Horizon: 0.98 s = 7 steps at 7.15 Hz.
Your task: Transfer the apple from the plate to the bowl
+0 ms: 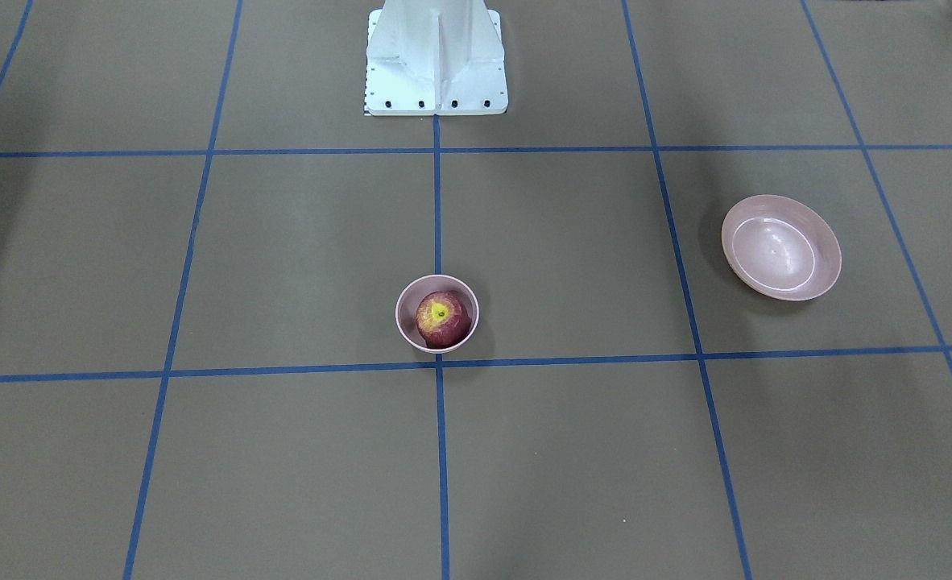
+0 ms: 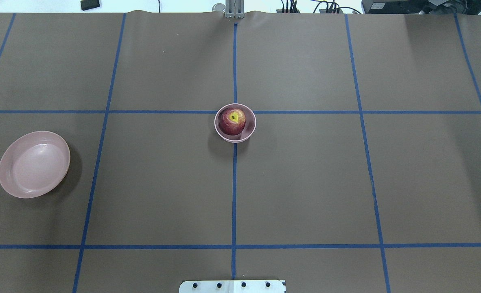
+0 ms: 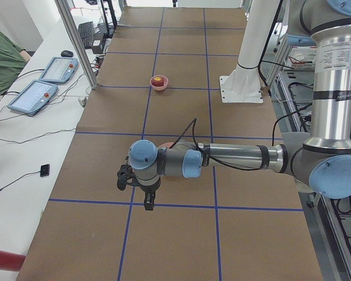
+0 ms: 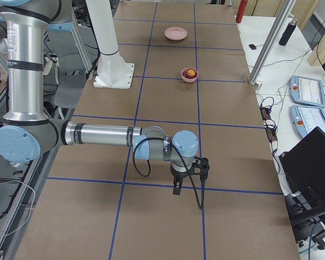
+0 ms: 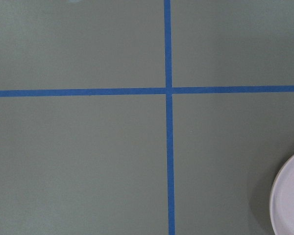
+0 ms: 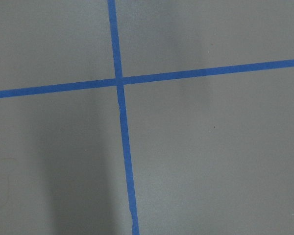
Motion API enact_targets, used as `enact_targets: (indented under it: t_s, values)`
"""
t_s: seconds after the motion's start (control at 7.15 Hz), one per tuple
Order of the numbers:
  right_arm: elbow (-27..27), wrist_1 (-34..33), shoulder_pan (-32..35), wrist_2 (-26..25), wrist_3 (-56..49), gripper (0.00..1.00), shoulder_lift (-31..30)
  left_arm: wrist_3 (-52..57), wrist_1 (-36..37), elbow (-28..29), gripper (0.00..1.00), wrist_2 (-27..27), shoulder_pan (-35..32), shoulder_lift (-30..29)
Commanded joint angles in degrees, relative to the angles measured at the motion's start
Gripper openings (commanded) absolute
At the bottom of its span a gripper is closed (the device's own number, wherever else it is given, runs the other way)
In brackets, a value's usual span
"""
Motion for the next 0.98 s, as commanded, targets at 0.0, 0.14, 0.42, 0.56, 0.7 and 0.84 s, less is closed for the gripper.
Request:
enact_targets:
  t_s: [0.0, 0.14, 0.42, 0.56, 0.7, 0.84]
  values:
    - [1.4, -0.1, 0.0, 0.0, 0.0, 1.00, -0.8, 0.0, 0.0, 0.0, 0.98, 0.1, 0.1, 0.0]
    - [1.4, -0.1, 0.0, 0.0, 0.0, 1.00, -0.8, 0.0, 0.0, 0.0, 0.98, 0.1, 0.1, 0.0]
    - [1.4, -0.1, 0.0, 0.0, 0.0, 1.00, -0.8, 0.0, 0.0, 0.0, 0.98, 0.1, 0.1, 0.0]
    - [1.5, 0.0, 0.0, 0.1, 0.0, 1.00, -0.8, 0.0, 0.0, 0.0, 0.98, 0.1, 0.1, 0.0]
    - [1.5, 0.0, -0.1, 0.1, 0.0, 1.00, -0.8, 0.0, 0.0, 0.3, 0.98, 0.1, 0.1, 0.0]
    - [1.5, 0.0, 0.0, 0.1, 0.1, 1.00, -0.8, 0.0, 0.0, 0.6, 0.98, 0.1, 0.2, 0.0]
